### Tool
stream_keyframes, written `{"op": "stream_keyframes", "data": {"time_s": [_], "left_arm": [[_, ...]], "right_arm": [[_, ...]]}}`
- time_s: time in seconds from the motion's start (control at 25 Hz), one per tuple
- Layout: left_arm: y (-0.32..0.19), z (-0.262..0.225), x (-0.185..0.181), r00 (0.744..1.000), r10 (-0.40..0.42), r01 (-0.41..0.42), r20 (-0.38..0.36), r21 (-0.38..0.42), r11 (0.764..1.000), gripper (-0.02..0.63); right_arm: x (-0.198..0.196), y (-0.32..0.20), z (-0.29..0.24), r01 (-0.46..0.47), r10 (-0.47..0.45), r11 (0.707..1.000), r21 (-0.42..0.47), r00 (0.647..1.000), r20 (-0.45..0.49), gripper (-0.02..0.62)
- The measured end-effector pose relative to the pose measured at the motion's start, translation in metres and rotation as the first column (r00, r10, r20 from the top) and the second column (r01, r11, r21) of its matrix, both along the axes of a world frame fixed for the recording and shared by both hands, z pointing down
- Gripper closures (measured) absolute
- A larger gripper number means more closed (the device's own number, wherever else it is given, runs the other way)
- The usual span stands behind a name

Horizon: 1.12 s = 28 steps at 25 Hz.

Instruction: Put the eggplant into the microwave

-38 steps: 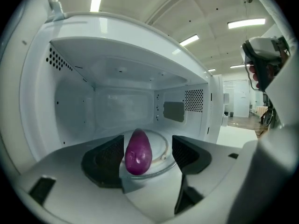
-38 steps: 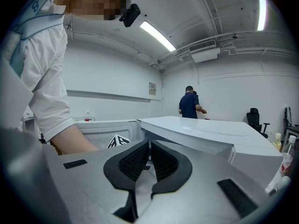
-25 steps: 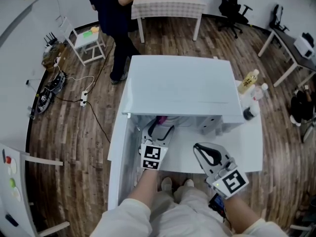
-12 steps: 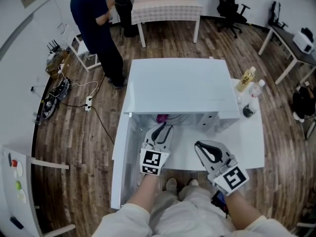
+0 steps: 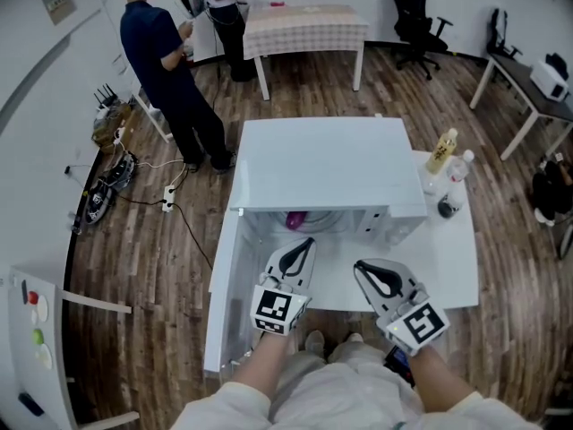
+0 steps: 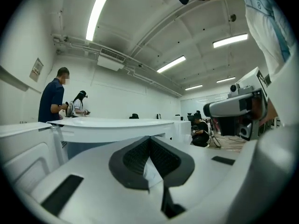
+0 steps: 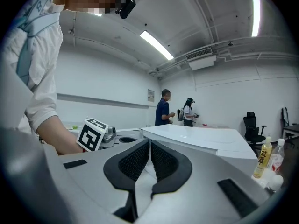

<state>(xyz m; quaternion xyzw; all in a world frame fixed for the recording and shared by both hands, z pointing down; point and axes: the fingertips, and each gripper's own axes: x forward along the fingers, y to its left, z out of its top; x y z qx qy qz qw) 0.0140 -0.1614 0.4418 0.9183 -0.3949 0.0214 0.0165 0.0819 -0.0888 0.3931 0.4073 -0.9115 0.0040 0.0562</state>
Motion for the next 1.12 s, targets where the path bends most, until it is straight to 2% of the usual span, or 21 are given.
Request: {"op": "stream_keyframes", "data": {"time_s": [0.28, 0.6, 1.12], "left_arm": [[0.028, -0.040, 0.007, 0.999, 0.030, -0.029, -0.023, 0.061, 0.998, 0.604], [0.060, -0.070, 0.011, 0.995, 0.094, -0.090, -0.046, 0.076, 0.993, 0.604], [0.097, -0.090, 0.014, 0.981, 0.185, -0.179, -0.065, 0.082, 0.980, 0.604]], "right_arm": [[0.005, 0.012, -0.008, 0.012, -0.012, 1.000, 0.002, 1.000, 0.009, 0.558], [0.008, 0.022, -0.022, 0.011, -0.011, 1.000, 0.003, 0.999, 0.035, 0.558], [-0.003, 0.034, -0.035, 0.028, -0.028, 1.000, -0.004, 0.998, 0.059, 0.558]]}}
